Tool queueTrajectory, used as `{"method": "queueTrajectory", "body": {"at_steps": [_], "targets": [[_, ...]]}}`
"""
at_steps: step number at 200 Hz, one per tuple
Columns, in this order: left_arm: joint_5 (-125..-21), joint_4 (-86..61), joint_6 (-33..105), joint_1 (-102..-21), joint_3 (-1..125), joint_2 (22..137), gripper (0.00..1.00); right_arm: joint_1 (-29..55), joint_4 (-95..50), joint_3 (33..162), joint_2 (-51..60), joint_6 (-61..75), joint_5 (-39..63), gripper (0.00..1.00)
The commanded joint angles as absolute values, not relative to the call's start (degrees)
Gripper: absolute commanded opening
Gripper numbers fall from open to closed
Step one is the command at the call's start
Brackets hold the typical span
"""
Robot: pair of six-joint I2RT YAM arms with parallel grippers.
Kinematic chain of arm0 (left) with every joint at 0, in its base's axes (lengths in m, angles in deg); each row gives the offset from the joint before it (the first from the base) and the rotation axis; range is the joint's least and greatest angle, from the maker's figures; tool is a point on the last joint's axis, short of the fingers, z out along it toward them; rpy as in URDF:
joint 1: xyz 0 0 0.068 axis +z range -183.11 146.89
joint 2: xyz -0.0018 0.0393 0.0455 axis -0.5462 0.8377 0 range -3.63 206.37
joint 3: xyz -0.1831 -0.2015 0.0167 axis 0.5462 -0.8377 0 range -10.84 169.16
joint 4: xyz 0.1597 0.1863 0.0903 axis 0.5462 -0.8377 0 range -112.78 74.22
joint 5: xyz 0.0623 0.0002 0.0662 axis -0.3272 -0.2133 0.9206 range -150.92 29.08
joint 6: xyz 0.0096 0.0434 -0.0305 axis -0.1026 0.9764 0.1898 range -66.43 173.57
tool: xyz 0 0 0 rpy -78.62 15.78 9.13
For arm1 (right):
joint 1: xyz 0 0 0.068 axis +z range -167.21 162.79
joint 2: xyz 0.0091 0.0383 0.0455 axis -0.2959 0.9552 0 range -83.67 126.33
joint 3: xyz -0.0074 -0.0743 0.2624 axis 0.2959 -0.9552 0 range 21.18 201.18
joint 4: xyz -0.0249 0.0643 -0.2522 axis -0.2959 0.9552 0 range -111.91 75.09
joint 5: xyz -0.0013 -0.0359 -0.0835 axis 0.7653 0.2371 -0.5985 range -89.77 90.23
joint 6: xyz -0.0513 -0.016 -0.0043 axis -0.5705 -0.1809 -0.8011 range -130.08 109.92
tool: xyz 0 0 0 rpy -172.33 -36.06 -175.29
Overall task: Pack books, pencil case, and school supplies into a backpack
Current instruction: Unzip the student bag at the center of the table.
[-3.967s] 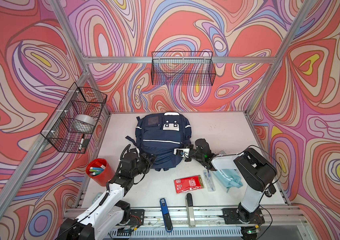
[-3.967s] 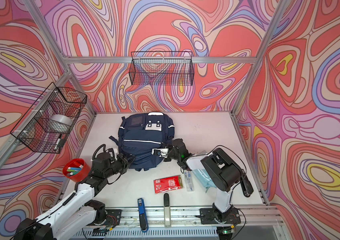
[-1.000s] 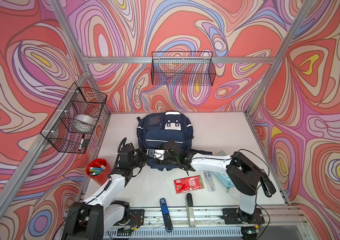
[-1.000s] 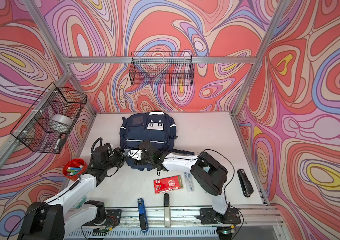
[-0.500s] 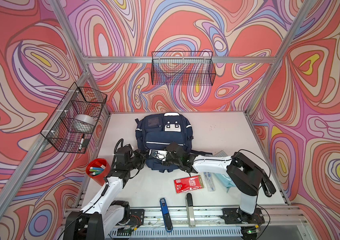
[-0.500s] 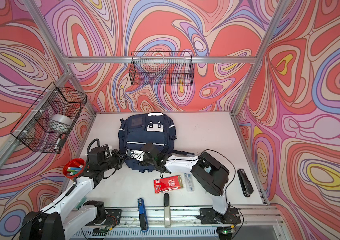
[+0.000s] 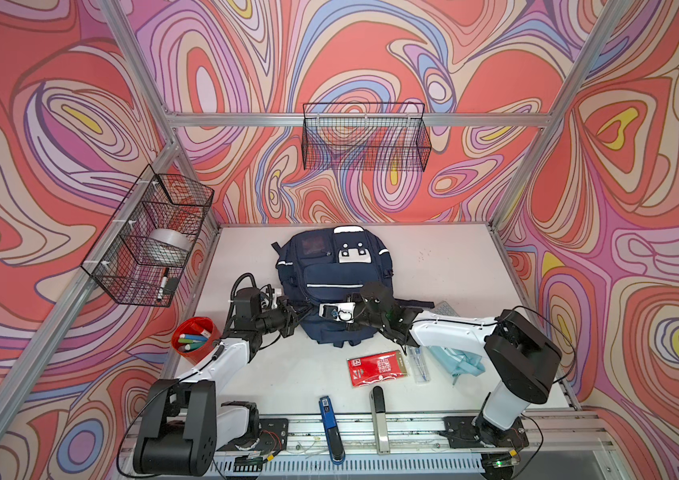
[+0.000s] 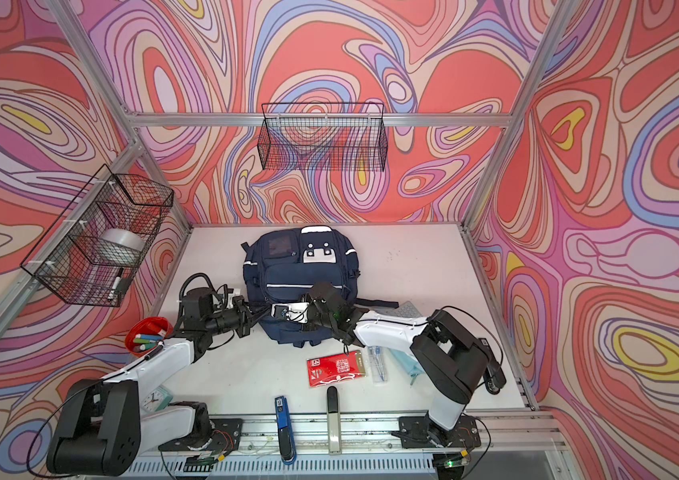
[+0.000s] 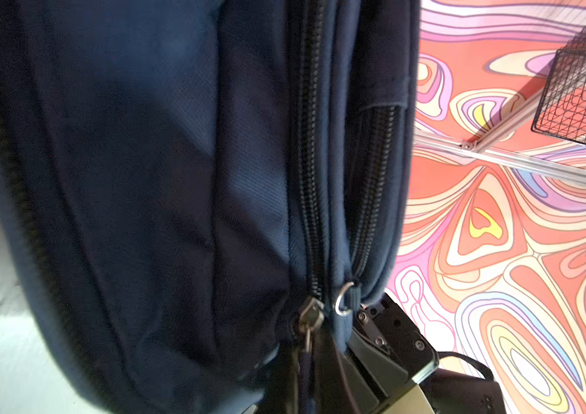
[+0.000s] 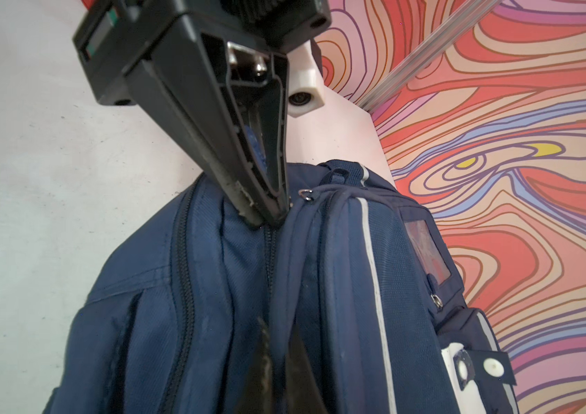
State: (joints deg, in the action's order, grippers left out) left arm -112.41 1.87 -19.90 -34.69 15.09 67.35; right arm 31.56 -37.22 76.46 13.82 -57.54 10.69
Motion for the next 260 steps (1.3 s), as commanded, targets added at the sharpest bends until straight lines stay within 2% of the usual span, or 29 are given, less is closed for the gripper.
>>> {"method": "queueTrajectory", "body": {"at_steps": [1, 59, 84, 112, 135, 158, 175, 200, 219, 260], "targets": [[-86.1, 11.1, -19.6, -27.0, 18.1, 70.1, 0.00, 31.3, -25.7, 75.2, 7.5, -60.3, 17.7, 0.00], [-91.1, 11.7, -14.5, -27.0, 21.4, 68.7, 0.00, 32.1, -24.0, 73.8, 6.1, -63.5, 15.5, 0.00], [-97.3, 13.7, -11.7, -27.3, 21.2, 72.0, 0.03, 32.1, -25.0, 75.3, 7.0, -61.7, 17.8, 0.00], [-99.1, 7.7, -3.8, -28.6, 20.9, 70.8, 0.16, 31.4, -24.6, 76.6, 7.8, -61.8, 18.5, 0.00], [-95.3, -2.4, 4.3, -29.8, 21.5, 67.1, 0.33, 29.6, -22.3, 78.2, 8.5, -61.3, 20.1, 0.00], [-93.2, -6.1, 8.2, -29.9, 21.3, 63.9, 0.49, 28.5, -22.0, 79.1, 8.4, -60.7, 21.4, 0.00], [-92.9, -7.6, 12.3, -32.2, 21.9, 61.9, 0.55, 28.0, -21.7, 79.9, 8.4, -60.2, 22.5, 0.00], [-88.3, -5.7, 23.2, -41.0, 19.4, 58.6, 0.61, 25.7, -21.8, 80.7, 7.8, -58.2, 26.4, 0.00], [-87.2, 5.2, 28.5, -45.4, 12.2, 57.2, 0.59, 24.0, -19.3, 81.7, 7.3, -58.7, 28.0, 0.00], [-92.2, 21.7, 32.9, -45.5, 6.4, 61.6, 0.54, 21.0, -15.2, 82.5, 5.1, -58.2, 32.8, 0.00]]}}
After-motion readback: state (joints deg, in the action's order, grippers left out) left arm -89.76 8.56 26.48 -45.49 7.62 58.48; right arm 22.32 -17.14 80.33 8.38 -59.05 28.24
